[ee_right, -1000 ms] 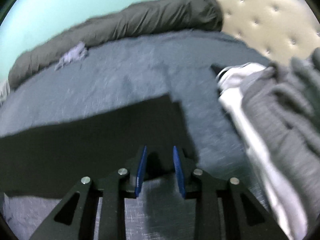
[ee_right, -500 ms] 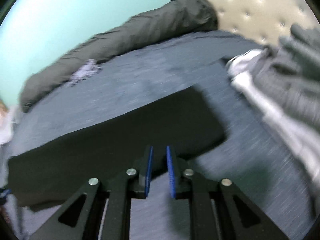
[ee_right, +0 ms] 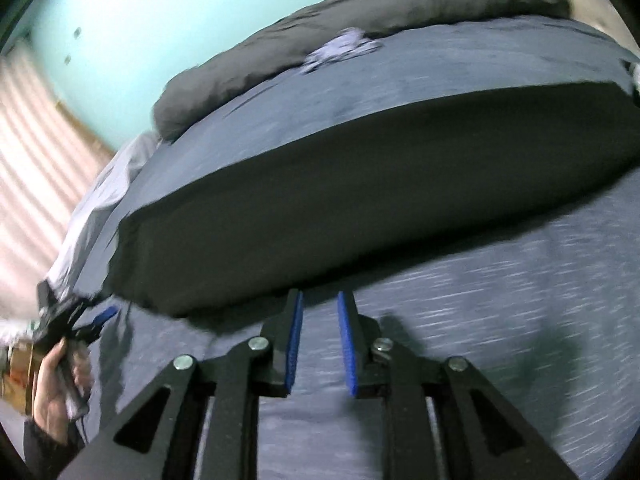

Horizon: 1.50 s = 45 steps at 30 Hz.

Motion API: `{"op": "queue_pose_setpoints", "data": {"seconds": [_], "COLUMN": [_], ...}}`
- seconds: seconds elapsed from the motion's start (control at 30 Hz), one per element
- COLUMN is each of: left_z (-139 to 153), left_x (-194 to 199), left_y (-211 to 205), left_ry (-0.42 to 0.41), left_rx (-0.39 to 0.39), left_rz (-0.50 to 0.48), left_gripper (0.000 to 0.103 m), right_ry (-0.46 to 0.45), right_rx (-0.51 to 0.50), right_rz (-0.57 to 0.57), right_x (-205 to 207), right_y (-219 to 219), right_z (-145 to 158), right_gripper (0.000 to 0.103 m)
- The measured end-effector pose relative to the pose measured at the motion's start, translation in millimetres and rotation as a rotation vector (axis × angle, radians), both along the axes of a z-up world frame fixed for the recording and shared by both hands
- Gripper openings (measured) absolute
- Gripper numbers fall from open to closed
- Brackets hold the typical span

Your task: Fold clothes

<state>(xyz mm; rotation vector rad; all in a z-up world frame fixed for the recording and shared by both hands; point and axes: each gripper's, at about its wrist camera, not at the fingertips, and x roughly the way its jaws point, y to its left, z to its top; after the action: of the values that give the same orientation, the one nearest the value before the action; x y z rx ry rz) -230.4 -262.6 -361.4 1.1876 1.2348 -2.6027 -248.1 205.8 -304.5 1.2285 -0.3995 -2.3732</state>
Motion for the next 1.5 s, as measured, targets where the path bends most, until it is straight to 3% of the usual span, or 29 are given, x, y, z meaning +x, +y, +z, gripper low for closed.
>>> {"op": "queue_pose_setpoints", "data": {"seconds": [0.23,0.3,0.37,0.47,0.63,0.97,1.07,1.13,1.2,1.23,1.5], "left_z": [-16,-19,-21,-16,0,5,4,3,4,4,3], "left_x": [-5,-5,-4,-2,4,1,-2,-2,-2,-2,2], "left_y": [-18,-24,-28,-32,-35,-37,-34,-34,-34,-34,-34], "left_ry": [0.036,0.051,0.063,0.099,0.148,0.169,0.160,0.158,0.160,0.160,0.149], "left_rx": [0.105,0.129,0.145,0.162,0.131,0.104,0.104,0.097,0.095,0.094,0.095], "left_rz": [0.034,0.043,0.036,0.022,0.025,0.040,0.045,0.041,0.038,0.038,0.041], "left_gripper": [0.052,0.034,0.023,0.016,0.014,0.013,0.013,0.013,0.013,0.013,0.013], "right_ry": [-0.015,-0.021,-0.021,-0.031,-0.009,0.065,0.069,0.066,0.081,0.079,0.021], "right_rx": [0.033,0.040,0.056,0.047,0.022,0.057,0.024,-0.005,0.011,0.012,-0.003], "right_rz": [0.150,0.181,0.198,0.204,0.227,0.294,0.278,0.275,0.272,0.277,0.308], "right_x": [10,15,15,11,14,10,5,2,6,7,24], "right_y": [-61,-77,-92,-102,-124,-161,-160,-161,-159,-157,-146], "right_z": [-4,-7,-11,-17,-20,-15,-19,-20,-19,-19,-28], "right_gripper": [0.029,0.032,0.035,0.036,0.045,0.047,0.047,0.038,0.008,0.004,0.002]}}
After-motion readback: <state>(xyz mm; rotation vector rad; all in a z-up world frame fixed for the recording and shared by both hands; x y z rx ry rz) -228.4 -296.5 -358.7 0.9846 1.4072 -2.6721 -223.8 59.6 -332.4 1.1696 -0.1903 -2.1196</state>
